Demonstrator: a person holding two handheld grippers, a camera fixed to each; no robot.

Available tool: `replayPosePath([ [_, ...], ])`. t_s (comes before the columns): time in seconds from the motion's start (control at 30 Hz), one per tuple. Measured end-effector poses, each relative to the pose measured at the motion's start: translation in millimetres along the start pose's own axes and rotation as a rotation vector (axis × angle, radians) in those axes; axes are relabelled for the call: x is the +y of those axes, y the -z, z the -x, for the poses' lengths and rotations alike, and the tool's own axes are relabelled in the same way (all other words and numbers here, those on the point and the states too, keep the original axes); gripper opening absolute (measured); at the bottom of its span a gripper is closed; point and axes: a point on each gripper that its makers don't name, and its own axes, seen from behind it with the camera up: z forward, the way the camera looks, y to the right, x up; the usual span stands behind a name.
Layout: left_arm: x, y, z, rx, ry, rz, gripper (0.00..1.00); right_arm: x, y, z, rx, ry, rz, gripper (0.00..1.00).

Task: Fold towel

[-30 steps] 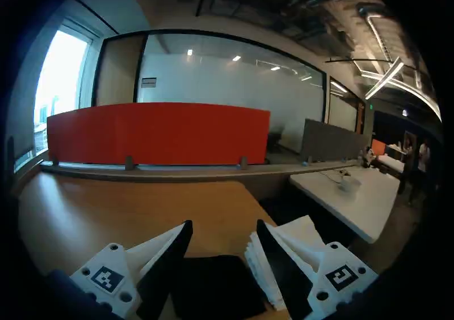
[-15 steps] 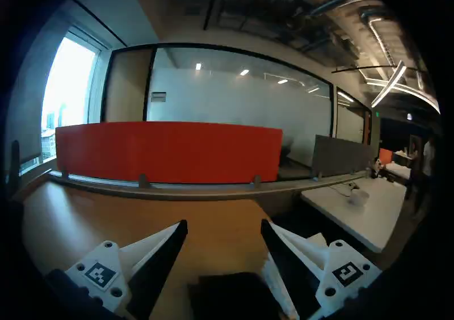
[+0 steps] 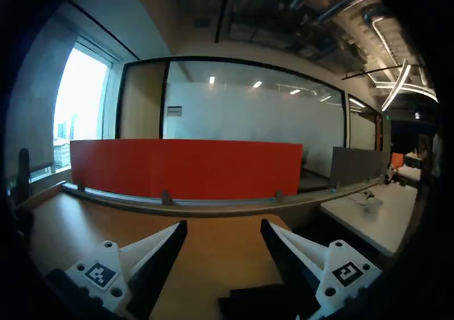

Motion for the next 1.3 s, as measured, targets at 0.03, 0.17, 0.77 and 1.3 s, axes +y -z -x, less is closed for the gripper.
replayPosePath([
  [0.03,0.0,0.1,0,0.001,0.000,0.000,0.96,-5,0.1,-2,0.005,-0.002,-0.007,1.00],
  [0.17,-0.3,0.5,-1,0.007,0.001,0.001,0.96,-26,0.5,-8,0.022,-0.008,-0.038,1.00],
  [0.77,-8.8,1.8,-7,0.032,0.014,-0.007,0.96,-86,3.7,-21,0.032,-0.031,-0.097,1.00],
  [1.3,-33.2,-11.6,-73,0.179,0.028,-0.049,0.96,-107,8.5,-16,0.011,-0.025,-0.117,1.00],
])
